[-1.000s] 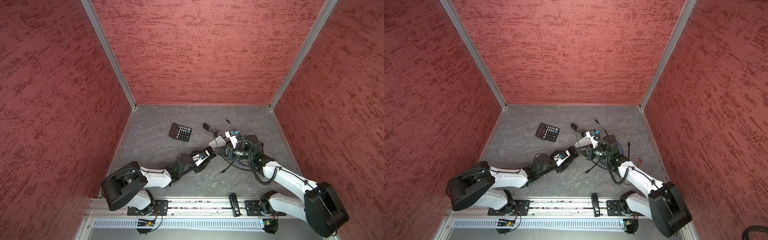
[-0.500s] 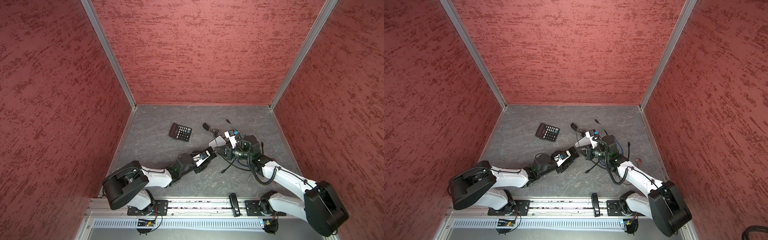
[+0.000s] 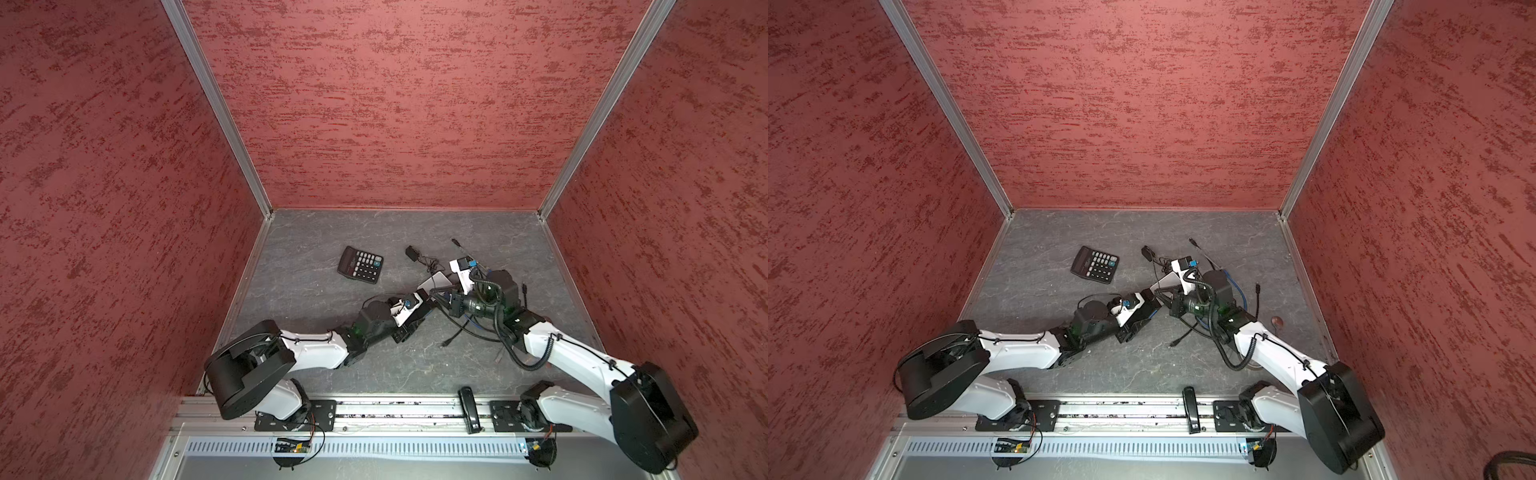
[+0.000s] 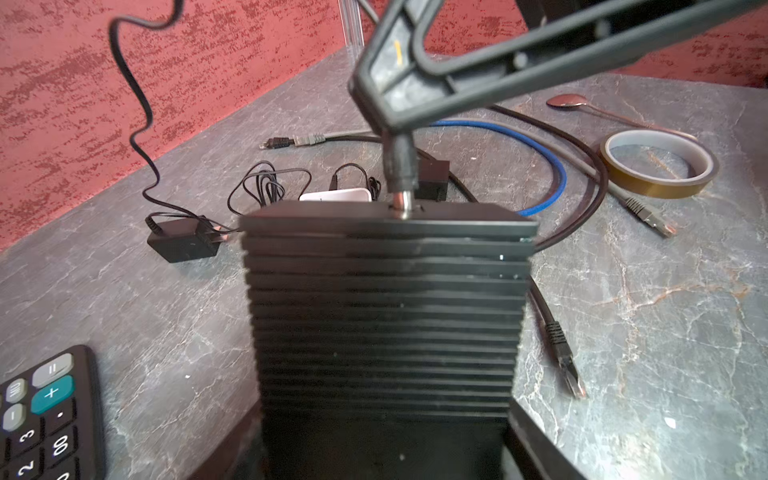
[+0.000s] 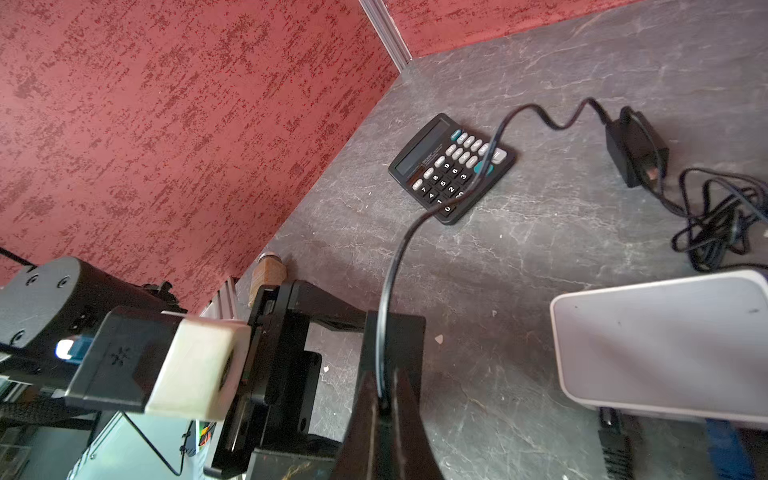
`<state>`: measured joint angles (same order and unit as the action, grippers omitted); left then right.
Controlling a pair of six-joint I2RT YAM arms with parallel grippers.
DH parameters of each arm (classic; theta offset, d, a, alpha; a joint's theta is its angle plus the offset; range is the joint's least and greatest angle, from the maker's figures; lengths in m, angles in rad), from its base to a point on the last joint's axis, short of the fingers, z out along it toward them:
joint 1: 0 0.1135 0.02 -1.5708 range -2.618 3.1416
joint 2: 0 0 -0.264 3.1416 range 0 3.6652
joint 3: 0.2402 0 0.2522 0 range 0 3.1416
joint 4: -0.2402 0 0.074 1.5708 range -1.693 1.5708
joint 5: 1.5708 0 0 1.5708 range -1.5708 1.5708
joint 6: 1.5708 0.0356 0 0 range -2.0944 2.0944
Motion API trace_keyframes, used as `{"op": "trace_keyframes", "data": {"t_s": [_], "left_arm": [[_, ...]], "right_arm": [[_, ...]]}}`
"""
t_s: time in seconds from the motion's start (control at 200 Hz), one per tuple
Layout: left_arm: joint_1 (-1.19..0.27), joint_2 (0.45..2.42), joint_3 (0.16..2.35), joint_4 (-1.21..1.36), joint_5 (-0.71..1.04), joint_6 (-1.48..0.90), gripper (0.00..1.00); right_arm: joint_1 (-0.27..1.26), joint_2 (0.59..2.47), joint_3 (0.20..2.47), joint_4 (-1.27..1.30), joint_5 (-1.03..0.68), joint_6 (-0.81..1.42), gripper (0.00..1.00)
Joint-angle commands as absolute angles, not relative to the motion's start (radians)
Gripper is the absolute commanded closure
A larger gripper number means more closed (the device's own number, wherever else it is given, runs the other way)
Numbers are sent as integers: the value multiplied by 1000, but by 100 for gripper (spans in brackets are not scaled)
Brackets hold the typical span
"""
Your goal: Insert the plug into the switch port
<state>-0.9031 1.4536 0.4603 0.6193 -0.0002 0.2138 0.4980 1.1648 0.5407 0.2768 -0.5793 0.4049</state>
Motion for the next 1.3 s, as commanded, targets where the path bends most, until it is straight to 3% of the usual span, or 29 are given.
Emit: {"op": "trace_keyframes", "data": {"t_s": [0.0,0.271,1.297], "left_arm": [[-918,1400,517,781,54,217,70],[-925,1389,466,1003,28,296,77],[-930,1348,584,1204,61,308,81]], "right_arm": [[531,1185,557,164,-557,380,100],[532,1231,564,175,-588,429,100],[579,1201,530,180,-543,467,100]]}}
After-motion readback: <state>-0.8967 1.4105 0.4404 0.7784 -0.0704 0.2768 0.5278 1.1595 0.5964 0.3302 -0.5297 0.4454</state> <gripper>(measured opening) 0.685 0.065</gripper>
